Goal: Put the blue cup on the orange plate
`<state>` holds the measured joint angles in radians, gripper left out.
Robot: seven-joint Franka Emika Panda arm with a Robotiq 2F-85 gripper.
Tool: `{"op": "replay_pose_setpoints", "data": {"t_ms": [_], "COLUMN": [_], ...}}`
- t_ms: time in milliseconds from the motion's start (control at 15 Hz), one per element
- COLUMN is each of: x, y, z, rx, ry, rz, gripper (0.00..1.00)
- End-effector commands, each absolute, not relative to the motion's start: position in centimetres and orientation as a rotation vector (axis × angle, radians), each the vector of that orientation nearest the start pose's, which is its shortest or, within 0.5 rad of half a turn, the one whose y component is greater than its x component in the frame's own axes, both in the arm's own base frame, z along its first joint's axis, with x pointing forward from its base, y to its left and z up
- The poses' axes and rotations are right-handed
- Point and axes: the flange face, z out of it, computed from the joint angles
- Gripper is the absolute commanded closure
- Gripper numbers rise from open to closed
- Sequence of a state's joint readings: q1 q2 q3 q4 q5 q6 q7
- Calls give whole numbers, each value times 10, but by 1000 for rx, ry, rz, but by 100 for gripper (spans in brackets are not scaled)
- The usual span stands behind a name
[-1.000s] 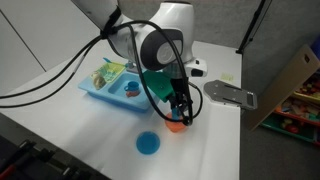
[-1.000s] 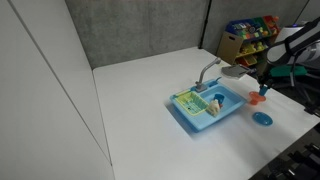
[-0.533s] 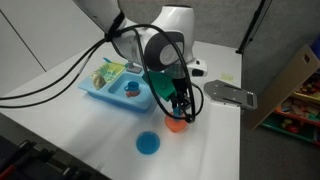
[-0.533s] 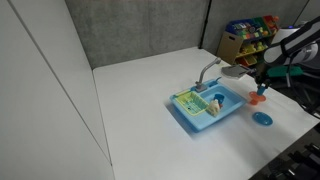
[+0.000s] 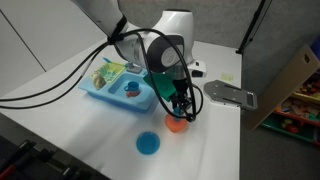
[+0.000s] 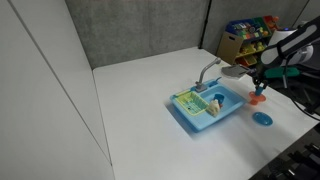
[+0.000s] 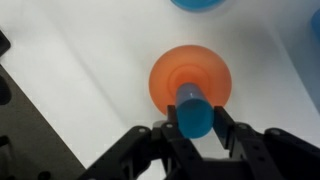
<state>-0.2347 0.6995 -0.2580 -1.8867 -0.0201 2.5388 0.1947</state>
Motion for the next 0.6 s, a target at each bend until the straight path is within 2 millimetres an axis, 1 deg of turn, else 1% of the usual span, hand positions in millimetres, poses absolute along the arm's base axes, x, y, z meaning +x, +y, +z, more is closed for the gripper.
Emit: {"op": "replay_pose_setpoints", "data": {"t_ms": [0, 533], "x": [559, 558], "y": [-291, -291], "z": [138, 132], "rx": [-3160, -3161], "ry": [990, 989], "rz": [92, 106], "gripper": [84, 84]}}
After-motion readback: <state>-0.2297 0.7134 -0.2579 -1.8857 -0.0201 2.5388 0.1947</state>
